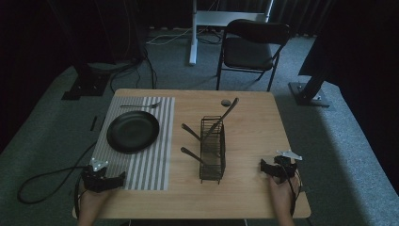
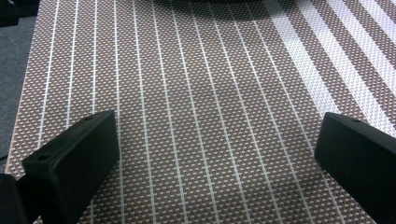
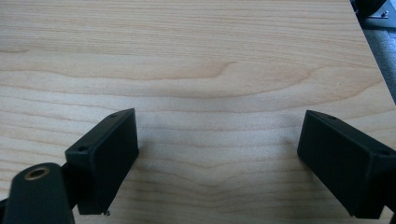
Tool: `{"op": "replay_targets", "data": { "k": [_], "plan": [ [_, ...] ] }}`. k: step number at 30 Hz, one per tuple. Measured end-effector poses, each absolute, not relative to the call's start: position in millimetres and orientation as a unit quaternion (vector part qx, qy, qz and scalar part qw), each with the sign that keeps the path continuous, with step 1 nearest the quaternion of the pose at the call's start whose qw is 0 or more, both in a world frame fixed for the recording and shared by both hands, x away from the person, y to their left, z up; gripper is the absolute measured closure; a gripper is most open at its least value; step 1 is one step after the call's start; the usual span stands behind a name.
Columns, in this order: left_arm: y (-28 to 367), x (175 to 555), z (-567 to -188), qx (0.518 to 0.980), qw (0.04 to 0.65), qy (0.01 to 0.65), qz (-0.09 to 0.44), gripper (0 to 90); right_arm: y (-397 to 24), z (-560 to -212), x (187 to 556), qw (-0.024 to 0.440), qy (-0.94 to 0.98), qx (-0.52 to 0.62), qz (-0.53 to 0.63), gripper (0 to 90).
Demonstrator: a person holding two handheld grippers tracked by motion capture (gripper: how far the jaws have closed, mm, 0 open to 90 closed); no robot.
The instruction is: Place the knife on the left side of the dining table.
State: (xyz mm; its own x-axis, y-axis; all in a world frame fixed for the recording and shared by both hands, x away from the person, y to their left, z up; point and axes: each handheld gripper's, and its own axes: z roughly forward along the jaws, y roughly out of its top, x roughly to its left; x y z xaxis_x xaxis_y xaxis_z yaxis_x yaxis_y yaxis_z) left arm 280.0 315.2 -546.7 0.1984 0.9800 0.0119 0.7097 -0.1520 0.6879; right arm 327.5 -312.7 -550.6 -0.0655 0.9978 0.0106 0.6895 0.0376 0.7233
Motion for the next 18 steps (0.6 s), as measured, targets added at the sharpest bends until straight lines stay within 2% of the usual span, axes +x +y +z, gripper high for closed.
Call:
{"op": "replay_targets", "data": {
  "k": [18],
  "plan": [
    [316.0,280.1,-546.4,0.723,0.283,0.584,0.237,0.4,-312.7,-550.5,327.4,0.265,0.670,0.630,0.290,11.4]
  ]
}}
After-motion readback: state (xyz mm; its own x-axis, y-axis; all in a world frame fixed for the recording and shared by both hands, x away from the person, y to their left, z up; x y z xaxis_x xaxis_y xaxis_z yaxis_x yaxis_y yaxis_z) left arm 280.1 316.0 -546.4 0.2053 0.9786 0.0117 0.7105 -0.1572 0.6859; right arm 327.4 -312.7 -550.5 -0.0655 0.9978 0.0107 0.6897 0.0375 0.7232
